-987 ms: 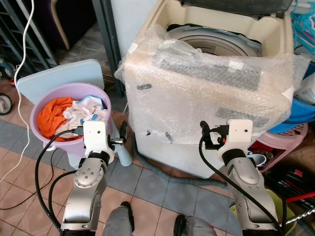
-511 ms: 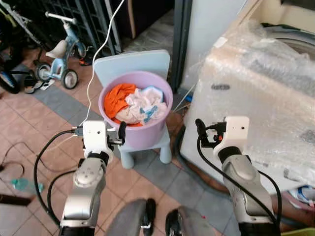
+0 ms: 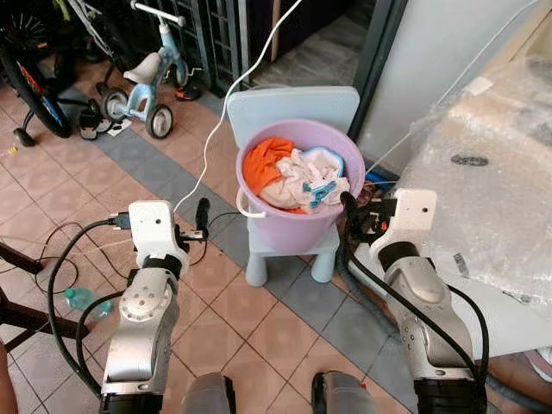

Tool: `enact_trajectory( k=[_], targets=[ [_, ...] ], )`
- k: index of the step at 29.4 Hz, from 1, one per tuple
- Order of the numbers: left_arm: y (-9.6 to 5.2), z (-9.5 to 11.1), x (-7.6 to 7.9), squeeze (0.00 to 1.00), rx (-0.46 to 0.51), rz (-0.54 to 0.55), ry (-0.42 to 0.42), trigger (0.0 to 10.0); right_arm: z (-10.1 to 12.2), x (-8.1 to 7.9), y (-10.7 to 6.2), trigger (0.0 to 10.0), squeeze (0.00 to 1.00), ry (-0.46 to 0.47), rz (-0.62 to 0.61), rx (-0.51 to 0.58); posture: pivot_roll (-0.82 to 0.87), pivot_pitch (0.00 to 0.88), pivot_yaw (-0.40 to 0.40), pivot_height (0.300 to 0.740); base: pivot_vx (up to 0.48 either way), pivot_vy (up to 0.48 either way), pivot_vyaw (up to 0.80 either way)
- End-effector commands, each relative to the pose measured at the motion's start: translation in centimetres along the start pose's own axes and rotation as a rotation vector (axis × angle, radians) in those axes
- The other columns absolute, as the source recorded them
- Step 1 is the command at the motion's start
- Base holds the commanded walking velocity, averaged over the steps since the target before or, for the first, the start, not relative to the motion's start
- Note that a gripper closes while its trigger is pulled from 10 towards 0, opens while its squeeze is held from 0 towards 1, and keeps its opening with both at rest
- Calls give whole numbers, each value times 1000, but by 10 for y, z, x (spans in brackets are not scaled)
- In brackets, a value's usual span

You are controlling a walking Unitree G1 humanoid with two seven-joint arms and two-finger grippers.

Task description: Clothes washing

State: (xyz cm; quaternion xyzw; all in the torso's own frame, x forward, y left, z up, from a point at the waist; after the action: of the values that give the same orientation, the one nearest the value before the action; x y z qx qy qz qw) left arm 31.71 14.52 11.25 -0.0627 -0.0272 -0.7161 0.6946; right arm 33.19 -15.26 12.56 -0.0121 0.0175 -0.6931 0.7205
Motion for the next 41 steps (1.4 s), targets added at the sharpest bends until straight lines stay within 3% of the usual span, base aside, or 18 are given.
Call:
enact_trajectory(
  k=[1, 9, 15, 26, 33, 41],
  targets=[
    [-1, -1, 0, 0, 0, -11, -5, 10000, 0, 4, 1, 10000, 0, -14, -15, 5, -9, 146, 11, 740, 292, 0, 0],
    [2, -1, 4, 0, 5, -25, -13, 10000, 1, -3, 3, 10000, 0, -81, 8, 11, -11, 145, 14, 740, 319, 0, 0],
    [2, -4, -6, 0, -1, -2, -7, 10000, -5, -6, 4, 10000, 0, -96, 14, -8, -4, 148, 9, 740, 456, 0, 0],
    [0, -5, -3, 0, 0, -10, -7, 10000, -21, -8, 7, 10000, 0, -229, -2, -60, 4, 152, 4, 740, 476, 0, 0],
    [5, -3, -3, 0, 1, -3, -17, 10000, -32, -10, 9, 10000, 0, -230, 19, -100, 2, 160, 9, 740, 441, 37, 0],
    [3, -6, -2, 0, -23, 8, -20, 10000, -44, -19, 10, 10000, 0, -227, 88, -164, 8, 163, 7, 740, 0, 0, 0]
  ],
)
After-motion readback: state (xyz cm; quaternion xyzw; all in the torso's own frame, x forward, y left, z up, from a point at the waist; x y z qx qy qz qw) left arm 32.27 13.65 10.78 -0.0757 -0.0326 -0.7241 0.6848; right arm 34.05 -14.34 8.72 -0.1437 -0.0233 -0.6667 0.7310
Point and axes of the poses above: a point about 5 cm out from each wrist's last joint towards the gripper, its own y axis pointing out of the wrist towards the gripper, its own z axis along the axis of the wrist's last joint, x = y × z, the point moved 5 cm from there along y, pointing out of the wrist towards the gripper, and after that the axes turned 4 degrees about -y, right-handed, at the moved point
